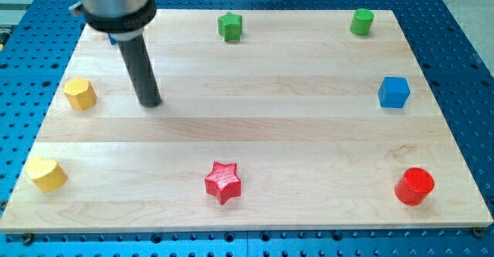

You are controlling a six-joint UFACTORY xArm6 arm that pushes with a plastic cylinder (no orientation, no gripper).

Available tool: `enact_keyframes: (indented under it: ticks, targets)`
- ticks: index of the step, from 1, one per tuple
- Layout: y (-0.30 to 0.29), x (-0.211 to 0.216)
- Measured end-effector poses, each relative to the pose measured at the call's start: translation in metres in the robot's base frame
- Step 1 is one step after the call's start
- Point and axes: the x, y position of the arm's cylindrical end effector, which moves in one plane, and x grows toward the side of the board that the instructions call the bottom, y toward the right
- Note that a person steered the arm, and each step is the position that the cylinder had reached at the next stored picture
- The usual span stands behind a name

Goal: Push the green star diagonally to the hexagon

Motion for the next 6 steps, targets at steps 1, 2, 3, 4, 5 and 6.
enact_keyframes:
  ticks: [1, 2, 3, 4, 5, 6]
  targets:
    - [0.062, -0.023]
    - [0.169, -0.055]
    - [0.225, -0.112]
    - [0.218, -0.163]
    - [0.178, -0.167]
    - [0.119, -0.164]
